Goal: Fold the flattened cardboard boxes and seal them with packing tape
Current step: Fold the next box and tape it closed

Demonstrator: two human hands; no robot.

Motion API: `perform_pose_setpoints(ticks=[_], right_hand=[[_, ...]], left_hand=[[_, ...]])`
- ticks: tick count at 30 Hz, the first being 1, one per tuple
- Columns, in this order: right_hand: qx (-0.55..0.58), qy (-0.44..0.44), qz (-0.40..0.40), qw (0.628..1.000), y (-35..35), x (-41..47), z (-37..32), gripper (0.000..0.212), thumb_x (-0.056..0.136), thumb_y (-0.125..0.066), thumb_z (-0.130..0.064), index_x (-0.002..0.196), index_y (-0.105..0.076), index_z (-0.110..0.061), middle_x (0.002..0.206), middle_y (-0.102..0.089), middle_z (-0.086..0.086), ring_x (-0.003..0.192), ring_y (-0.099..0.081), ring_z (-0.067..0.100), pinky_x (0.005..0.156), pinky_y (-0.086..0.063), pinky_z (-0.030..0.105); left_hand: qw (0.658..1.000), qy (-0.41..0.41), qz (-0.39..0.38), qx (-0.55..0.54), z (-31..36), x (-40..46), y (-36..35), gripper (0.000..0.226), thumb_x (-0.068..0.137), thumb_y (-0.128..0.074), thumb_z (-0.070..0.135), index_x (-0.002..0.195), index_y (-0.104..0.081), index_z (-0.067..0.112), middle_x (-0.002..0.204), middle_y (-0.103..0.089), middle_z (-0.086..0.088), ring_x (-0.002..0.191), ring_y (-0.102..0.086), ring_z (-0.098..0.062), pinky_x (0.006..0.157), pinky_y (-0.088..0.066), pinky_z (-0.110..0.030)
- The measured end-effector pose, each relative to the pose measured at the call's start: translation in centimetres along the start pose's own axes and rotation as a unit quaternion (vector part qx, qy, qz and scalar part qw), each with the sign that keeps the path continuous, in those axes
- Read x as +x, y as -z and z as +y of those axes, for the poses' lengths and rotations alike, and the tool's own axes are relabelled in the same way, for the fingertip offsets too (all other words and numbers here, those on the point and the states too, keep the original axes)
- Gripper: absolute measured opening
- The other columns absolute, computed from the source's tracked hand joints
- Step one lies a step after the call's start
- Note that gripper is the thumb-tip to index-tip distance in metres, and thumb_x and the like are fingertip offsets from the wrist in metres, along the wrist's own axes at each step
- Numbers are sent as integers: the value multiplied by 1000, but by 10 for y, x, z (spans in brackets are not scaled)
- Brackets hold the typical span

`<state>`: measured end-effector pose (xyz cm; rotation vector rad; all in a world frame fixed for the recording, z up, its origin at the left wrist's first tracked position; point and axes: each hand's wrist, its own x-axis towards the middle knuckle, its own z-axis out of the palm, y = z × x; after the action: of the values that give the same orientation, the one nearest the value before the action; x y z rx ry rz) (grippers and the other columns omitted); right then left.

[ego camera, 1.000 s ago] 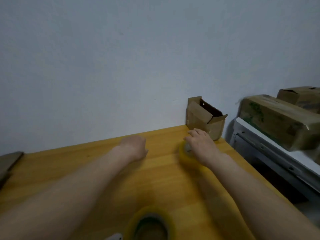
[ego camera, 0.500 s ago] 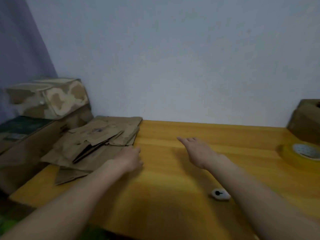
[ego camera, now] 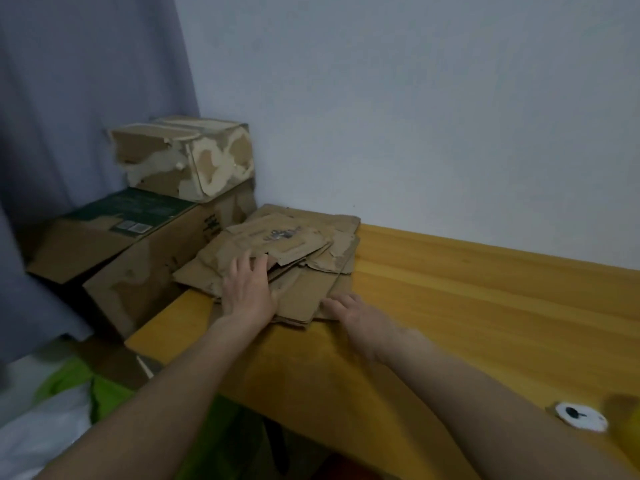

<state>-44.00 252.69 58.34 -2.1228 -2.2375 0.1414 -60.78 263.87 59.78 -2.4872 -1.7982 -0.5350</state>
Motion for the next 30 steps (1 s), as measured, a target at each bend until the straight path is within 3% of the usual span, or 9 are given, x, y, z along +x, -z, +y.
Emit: perform_pose_setpoints(ticks=[5, 9, 13, 15, 18, 21, 25, 28, 30], right_hand=[[-6, -3, -36, 999, -14, 20, -17, 90, 90, -57, -1, 153, 1, -28, 161, 3, -1, 148, 1, 25, 117, -25, 40], [-19, 0, -73, 997, -20, 24, -23, 81, 94, -53, -9, 153, -1, -27, 161, 0, 0, 147, -1, 26, 117, -21, 41], [21, 0, -55, 998, -21, 23, -18, 76, 93, -53, -12, 153, -8, -24, 160, -7, -1, 146, -9, 25, 118, -18, 37], [74, -16, -45, 996, -17, 21, -15, 76, 92, -53, -8, 153, -11, -21, 160, -11, 1, 146, -12, 24, 118, -17, 34], [181, -59, 13, 982, 0, 16, -11, 61, 98, -46, -16, 152, -17, -18, 157, -22, 5, 142, -23, 23, 115, -22, 33], [361, -130, 88, 919, 27, 11, 0, 60, 100, -43, -35, 151, -18, -16, 156, -26, 5, 141, -28, 22, 113, -26, 33], [563, -184, 197, 781, 64, -9, 24, 72, 93, -44, -57, 150, -21, -20, 147, -39, 0, 131, -41, 22, 106, -39, 43], [655, -200, 224, 694, 85, -35, 44, 63, 89, -52, -58, 139, -36, -23, 122, -57, -5, 109, -58, 18, 83, -52, 39], [652, -221, 241, 684, 91, -55, 58, 53, 92, -55, -49, 135, -41, -21, 112, -62, -2, 98, -62, 17, 76, -55, 36]], left_hand=[[996, 21, -81, 5, -24, 25, -21, 86, 87, -65, 38, 153, -11, 23, 161, -9, -5, 147, -11, -27, 119, -17, -44], [992, -14, -121, 18, -26, 34, -26, 68, 94, -52, 19, 152, -17, 20, 152, -31, -9, 139, -30, -27, 114, -28, -38], [993, -60, -78, 68, -27, 36, -24, 43, 98, -38, 8, 141, -39, 12, 135, -51, -13, 122, -49, -29, 100, -41, -38], [997, -50, -35, 38, -26, 36, -18, 30, 101, -35, 9, 126, -50, 12, 120, -60, -13, 107, -57, -30, 88, -47, -40], [998, -39, 23, -43, -3, 31, 5, 21, 104, -35, 18, 115, -53, 13, 94, -63, -9, 80, -57, -25, 68, -47, -37], [991, -74, 58, -96, 41, 19, 32, 22, 104, -37, 26, 110, -53, 13, 80, -55, -1, 71, -53, -18, 62, -43, -31], [966, -145, 66, -203, 99, -10, 59, 19, 101, -44, 26, 111, -54, 14, 88, -57, -2, 78, -52, -20, 67, -40, -31], [943, -201, -4, -267, 136, -36, 68, 4, 98, -49, 22, 99, -48, 18, 78, -50, 4, 69, -46, -14, 58, -35, -27], [912, -214, -100, -337, 159, -49, 67, 17, 94, -52, 17, 82, -39, 19, 72, -42, 3, 67, -41, -16, 57, -32, -30]])
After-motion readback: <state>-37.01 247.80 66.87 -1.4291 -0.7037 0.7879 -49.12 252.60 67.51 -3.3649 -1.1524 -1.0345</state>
